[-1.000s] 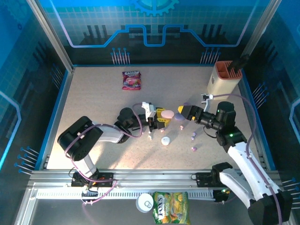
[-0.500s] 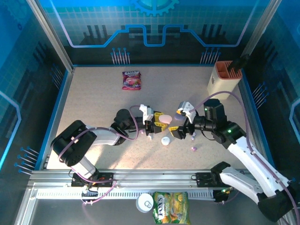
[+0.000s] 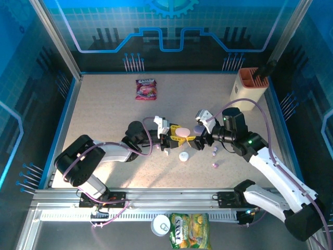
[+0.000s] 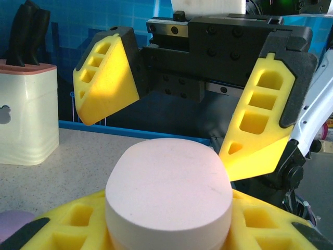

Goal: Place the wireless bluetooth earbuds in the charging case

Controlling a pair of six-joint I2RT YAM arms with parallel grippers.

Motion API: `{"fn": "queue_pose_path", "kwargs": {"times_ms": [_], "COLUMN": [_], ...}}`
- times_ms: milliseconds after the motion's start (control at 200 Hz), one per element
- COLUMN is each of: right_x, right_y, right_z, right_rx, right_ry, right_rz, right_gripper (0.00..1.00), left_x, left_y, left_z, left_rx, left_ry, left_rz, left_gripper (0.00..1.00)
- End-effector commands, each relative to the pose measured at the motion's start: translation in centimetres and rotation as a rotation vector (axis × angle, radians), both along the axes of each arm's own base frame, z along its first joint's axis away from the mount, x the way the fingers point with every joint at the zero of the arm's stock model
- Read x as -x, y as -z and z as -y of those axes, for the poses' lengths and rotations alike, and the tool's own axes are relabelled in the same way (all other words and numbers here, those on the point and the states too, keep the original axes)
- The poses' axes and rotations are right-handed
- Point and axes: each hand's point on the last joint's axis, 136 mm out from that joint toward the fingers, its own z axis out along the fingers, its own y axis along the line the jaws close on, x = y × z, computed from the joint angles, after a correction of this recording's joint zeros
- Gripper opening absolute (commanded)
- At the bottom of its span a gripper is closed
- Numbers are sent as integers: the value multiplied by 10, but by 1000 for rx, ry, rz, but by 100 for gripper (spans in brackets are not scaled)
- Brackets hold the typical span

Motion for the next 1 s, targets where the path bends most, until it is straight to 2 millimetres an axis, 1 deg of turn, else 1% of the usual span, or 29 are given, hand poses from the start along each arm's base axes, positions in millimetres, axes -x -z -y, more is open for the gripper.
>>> {"fn": "queue_pose_path", "kwargs": {"times_ms": [0, 275, 520, 645, 655, 690, 740, 825, 995], "right_x": [-17, -16, -22, -27, -29, -31, -33, -32, -17], "right_y": [-32, -41, -36, -31, -40, -41, -39, -35, -29], "right_z": [3, 3, 0, 2, 2, 2, 3, 2, -14], "right_rx": [-73, -120, -121, -118, -125, -124, -116, -110, -140], "right_ry": [50, 40, 46, 76, 78, 90, 102, 83, -46], "right_rz": [75, 75, 55, 31, 46, 45, 32, 19, -48], "right_gripper": [94, 94, 92, 91, 91, 90, 88, 82, 68], "left_x": [13, 13, 15, 17, 17, 17, 18, 18, 20], "left_y": [0, 1, -3, -5, -5, -6, -6, -7, -9], "left_z": [-2, -2, -1, -1, -1, -1, -1, -1, -1], "left_rx": [-7, -7, -1, 3, 4, 5, 7, 9, 10], "left_ry": [48, 53, 71, 83, 83, 84, 85, 89, 103], "left_rz": [30, 29, 29, 28, 29, 29, 29, 28, 22], "left_gripper": [31, 31, 31, 31, 31, 31, 31, 31, 31]}}
